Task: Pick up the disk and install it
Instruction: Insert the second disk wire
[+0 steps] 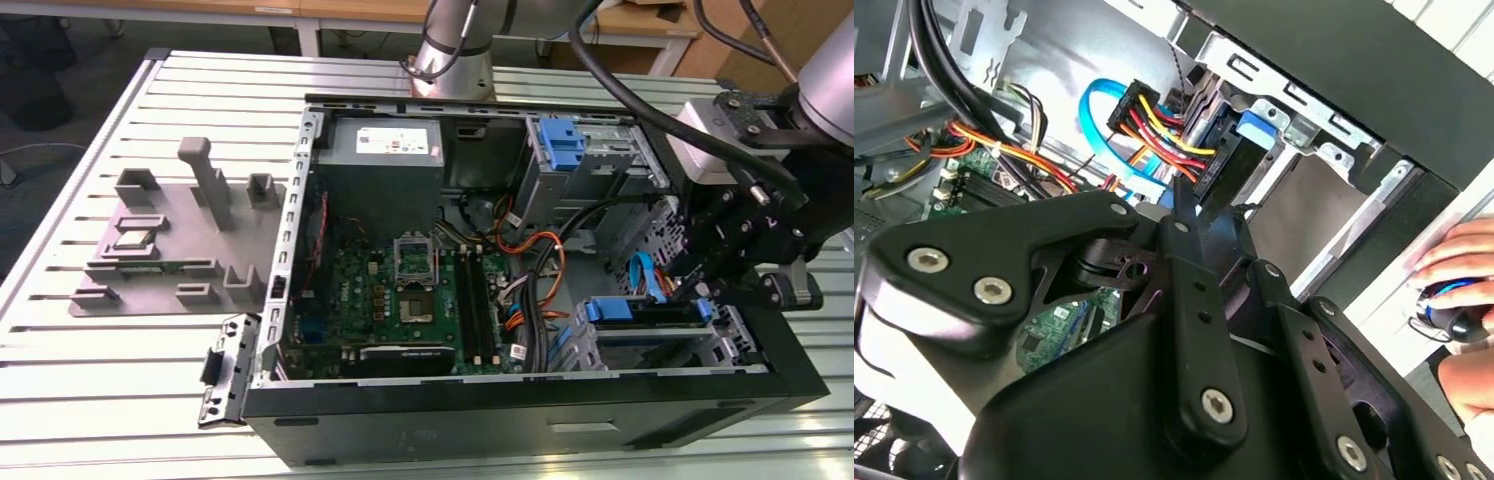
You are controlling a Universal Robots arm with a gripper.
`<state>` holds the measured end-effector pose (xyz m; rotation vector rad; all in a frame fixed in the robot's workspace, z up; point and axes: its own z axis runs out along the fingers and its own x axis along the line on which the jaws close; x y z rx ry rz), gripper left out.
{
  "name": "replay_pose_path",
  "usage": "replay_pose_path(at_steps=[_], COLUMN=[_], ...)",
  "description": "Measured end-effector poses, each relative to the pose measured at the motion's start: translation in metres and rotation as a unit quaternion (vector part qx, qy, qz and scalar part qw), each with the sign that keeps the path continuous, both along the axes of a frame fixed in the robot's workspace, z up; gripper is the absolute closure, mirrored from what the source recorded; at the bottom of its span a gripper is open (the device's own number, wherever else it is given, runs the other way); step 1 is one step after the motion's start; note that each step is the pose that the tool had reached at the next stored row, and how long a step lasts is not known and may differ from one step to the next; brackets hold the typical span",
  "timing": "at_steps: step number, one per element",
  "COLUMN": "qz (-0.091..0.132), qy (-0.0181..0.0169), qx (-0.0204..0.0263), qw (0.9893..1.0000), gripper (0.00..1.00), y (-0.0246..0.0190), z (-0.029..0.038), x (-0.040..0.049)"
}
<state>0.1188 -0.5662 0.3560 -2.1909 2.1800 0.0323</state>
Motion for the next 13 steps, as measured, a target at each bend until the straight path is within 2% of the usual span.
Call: replay_pose_path(at_steps=[2,13], qz=[0.000,0.000], qy=[0.0009,0.0009], qx=[0.0000,-0.0004], qw=[1.0000,1.0000], gripper=[0.71,0.71], y=[0.0000,-0.0001], z=[0.0000,0.0008], x=[0.0001,0.0001])
